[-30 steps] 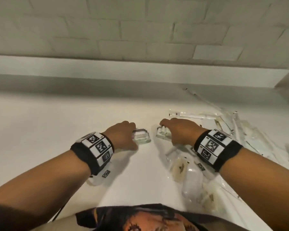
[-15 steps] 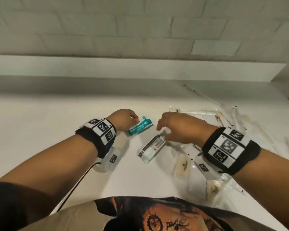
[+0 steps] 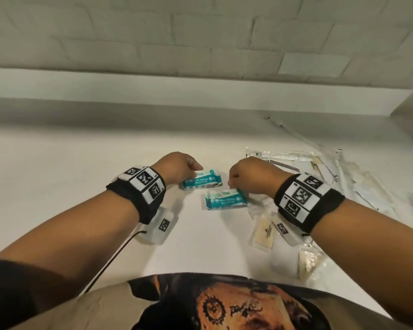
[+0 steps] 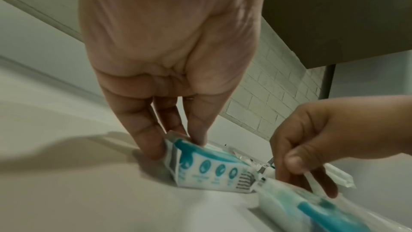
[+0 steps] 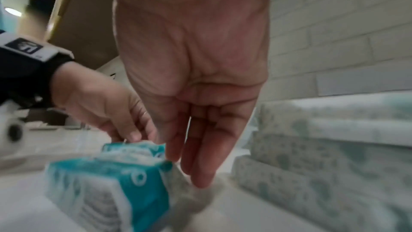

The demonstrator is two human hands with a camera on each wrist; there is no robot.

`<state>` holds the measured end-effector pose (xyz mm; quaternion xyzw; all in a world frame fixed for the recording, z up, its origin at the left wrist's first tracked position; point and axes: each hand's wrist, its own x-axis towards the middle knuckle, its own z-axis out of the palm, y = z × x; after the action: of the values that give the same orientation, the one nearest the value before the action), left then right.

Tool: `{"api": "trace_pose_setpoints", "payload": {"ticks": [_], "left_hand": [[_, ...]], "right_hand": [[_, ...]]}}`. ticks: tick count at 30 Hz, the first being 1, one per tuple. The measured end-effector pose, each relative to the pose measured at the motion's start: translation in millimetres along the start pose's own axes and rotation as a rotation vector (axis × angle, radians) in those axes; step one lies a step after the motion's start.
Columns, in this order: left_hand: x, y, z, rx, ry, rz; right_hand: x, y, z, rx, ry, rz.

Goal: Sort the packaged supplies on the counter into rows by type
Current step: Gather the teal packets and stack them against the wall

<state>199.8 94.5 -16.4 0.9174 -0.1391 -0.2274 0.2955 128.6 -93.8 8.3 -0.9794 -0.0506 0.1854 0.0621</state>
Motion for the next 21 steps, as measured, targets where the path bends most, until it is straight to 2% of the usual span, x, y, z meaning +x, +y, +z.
{"api": "trace_pose_setpoints", "payload": {"ticks": [3,6,10,12,15,16,18,20,21], "left_hand": [[0,1,1,0.017,0.001,0.006],[2,4,4,0.02,0.002,0.026],[1,12,8,0.009,-0.048,0.057],[-2,13,7,0.092,-0.151,0.092],[-12,19,12,0.37,-0.278,0.143],[-14,21,17,0.424,-0.278,0.155],[-17,24,27,0.473,-0.227,0.166],[-16,23,32,0.485,-0.165,0.175],[-15,22,31,0.492,-0.156,0.175]], "right_hand": [[-6,7,-5,0.113,-0.016,0.036],[-16,-1,2,-0.017,-0.114,0.007],[-18,-15,20,-0.053,-0.019,-0.026],[-20,-9,5,0.01,0.003,0.018],[-30,20,-23,0.031,0.161,0.151],[-32,32,-28,-0.029,0.179,0.21],[-33,50,-30,-0.138,0.08,0.317],[-33,58,-26,-0.176,0.0,0.352],[-32,59,-26,-0.196,0.028,0.341]]}}
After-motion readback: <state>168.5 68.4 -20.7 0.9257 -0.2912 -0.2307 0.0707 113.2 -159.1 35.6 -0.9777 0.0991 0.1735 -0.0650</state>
